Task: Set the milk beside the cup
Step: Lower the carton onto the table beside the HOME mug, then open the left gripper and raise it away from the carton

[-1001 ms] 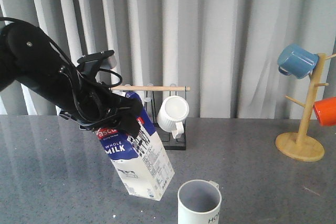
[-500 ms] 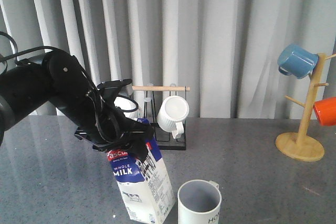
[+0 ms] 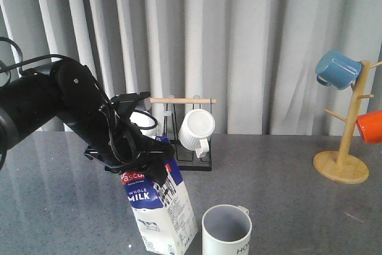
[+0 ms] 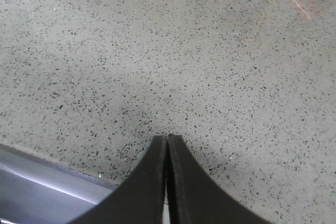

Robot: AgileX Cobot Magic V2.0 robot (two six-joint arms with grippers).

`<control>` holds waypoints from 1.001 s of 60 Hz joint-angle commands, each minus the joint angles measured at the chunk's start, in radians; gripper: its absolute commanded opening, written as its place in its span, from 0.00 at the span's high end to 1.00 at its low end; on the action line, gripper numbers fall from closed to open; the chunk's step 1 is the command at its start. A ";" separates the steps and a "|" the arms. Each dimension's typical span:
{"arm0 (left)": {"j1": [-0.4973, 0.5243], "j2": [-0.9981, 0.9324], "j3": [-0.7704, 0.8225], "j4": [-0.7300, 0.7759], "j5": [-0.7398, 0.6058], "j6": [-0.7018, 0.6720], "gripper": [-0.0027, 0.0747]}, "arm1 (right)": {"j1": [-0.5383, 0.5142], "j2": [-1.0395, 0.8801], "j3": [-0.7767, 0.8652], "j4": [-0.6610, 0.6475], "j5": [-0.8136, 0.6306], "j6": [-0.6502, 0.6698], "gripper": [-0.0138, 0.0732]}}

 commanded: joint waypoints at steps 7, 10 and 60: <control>-0.003 -0.052 -0.025 -0.033 -0.003 -0.007 0.37 | -0.001 0.004 -0.026 -0.014 -0.054 -0.002 0.85; -0.003 -0.052 -0.025 -0.034 -0.003 -0.007 0.35 | -0.001 0.004 -0.026 -0.014 -0.054 -0.002 0.85; -0.003 -0.196 -0.025 -0.086 -0.003 -0.010 0.34 | -0.001 0.004 -0.026 -0.017 -0.077 -0.001 0.85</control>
